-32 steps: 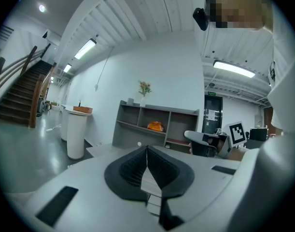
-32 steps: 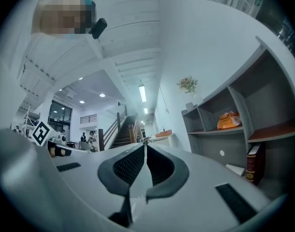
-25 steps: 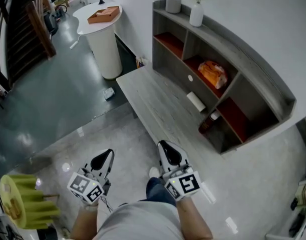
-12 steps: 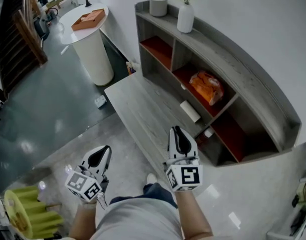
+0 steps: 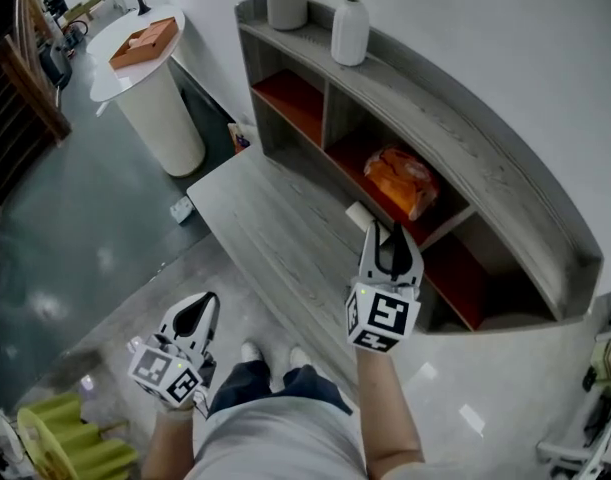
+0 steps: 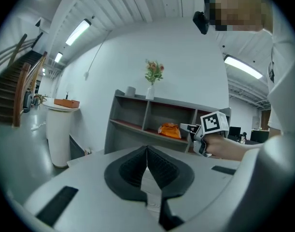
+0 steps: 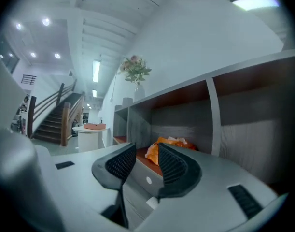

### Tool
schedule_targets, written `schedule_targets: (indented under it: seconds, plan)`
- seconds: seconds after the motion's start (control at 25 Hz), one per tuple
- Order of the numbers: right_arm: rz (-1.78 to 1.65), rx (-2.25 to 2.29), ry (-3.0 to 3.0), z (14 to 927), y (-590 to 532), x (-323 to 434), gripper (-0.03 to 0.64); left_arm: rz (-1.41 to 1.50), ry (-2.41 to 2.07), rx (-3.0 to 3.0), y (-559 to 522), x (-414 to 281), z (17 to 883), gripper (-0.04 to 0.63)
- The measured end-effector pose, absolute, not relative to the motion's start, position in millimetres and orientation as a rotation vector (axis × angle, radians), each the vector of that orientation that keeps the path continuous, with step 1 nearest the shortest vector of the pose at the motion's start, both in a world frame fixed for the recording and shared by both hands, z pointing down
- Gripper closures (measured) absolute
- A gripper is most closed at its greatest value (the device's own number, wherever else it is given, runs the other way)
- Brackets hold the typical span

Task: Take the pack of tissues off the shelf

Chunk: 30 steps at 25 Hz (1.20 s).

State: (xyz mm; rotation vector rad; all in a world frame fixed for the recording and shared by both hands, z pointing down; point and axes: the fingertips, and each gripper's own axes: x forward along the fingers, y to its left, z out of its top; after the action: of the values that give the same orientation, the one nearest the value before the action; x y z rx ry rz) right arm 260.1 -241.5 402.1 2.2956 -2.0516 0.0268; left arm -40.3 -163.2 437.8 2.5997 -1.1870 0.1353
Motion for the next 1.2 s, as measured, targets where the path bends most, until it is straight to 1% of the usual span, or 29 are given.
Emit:
schedule_targets:
  seconds: [0.2,0.32,0.6,0.96,1.04,1.08,1.16,1.2]
  plan:
    - [0.069,2.376,-1.852,415.7,-261.6,282.1,0.439,0.148,-1.115,2.623,-195.3,-48.0,441.9,0.58]
    - [0.084,2.425,-1.74,423.5,-270.5,297.5,0.425,0.148,-1.083,2.637,-216.3,-55.0,442.0,0.58]
    - [0.149,2.527,-1.539,437.8,-287.3,327.2,0.423,0.159,-1.019,2.663,-254.1,-65.4,443.1,0.58]
    - [0.256,2.527,-1.386,457.2,-311.0,343.4,0.425,0.183,-0.991,2.662,-281.9,-68.3,449.4,0.58]
    - [0.265,2.539,-1.35,459.3,-312.3,348.2,0.449,0.184,-0.986,2.658,-285.1,-67.6,451.2,0.58]
    - [0.262,2.55,-1.331,458.8,-311.5,350.6,0.472,0.183,-0.983,2.657,-286.2,-67.3,451.8,0.58]
    - [0.249,2.57,-1.299,456.6,-309.2,354.3,0.544,0.182,-0.981,2.656,-288.1,-67.1,452.5,0.58]
    - [0.244,2.575,-1.292,455.9,-308.4,354.9,0.558,0.181,-0.983,2.655,-288.8,-67.5,452.7,0.58]
